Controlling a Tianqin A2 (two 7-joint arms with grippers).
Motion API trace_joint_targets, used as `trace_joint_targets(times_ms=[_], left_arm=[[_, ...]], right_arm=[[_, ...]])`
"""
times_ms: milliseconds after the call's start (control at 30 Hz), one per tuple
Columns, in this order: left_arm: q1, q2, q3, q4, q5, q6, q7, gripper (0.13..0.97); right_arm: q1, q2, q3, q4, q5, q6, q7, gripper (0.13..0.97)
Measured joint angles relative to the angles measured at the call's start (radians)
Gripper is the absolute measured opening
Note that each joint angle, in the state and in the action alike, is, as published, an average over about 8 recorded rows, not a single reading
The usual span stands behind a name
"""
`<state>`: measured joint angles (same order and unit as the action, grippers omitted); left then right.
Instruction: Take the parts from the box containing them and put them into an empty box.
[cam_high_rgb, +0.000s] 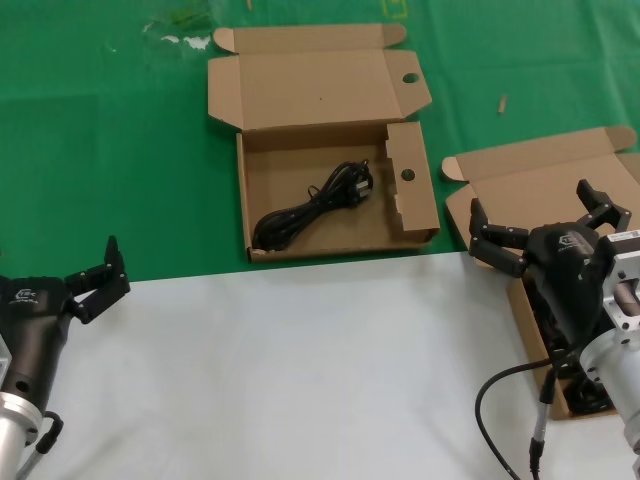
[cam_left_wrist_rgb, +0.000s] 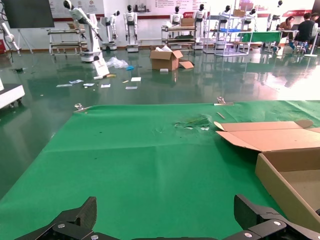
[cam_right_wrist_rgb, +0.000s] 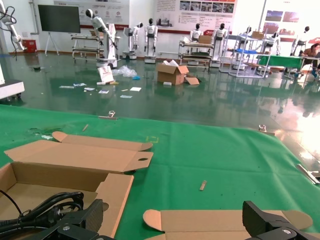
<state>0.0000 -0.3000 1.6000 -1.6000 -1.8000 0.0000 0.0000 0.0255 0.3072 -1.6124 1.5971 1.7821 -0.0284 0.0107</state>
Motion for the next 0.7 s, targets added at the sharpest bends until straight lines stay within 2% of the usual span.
trace_joint_targets(times_ms=[700], left_arm=[[0.000, 0.000, 0.000, 0.000, 0.000, 0.000, 0.000, 0.966]], right_arm=[[0.000, 0.000, 0.000, 0.000, 0.000, 0.000, 0.000, 0.966]])
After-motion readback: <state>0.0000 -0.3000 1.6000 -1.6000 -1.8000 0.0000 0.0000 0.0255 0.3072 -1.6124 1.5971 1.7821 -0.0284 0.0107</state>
